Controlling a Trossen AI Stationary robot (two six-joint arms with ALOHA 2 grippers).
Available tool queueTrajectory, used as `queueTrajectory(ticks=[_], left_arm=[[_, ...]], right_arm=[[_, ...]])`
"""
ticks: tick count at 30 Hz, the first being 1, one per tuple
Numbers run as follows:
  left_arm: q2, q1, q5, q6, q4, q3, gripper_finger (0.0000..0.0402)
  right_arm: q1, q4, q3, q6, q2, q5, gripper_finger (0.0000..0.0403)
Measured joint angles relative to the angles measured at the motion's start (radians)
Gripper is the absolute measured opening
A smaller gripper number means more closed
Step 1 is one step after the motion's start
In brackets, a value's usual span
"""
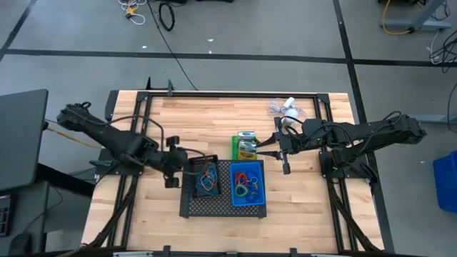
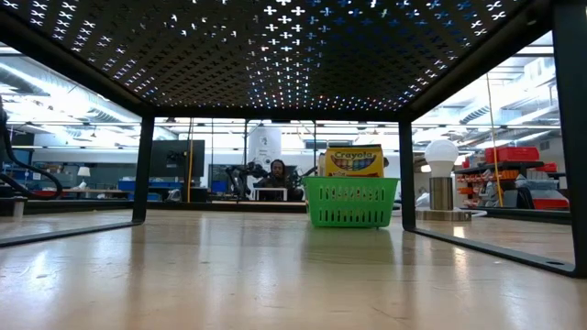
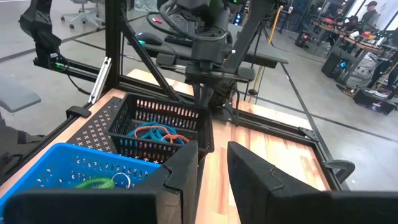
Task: Pick & Place Office Desk Supplies
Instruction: Put the black bin with the rubber bands on the shelf
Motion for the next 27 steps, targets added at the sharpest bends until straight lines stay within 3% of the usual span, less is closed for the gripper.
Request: queueTrajectory(ticks=[14, 27], left_arm=[[0.08, 0.099, 0.158, 0.17, 0.139, 0.0, 0.0001], [0.12, 0.138, 0.268, 0.202, 0.23, 0.0, 0.0001]], right_arm=[[0.0, 0.0, 0.0, 0.0, 0.0, 0.0, 0.0096], [0.0, 0.004, 0.0, 0.002, 0.0, 0.001, 0.0096]])
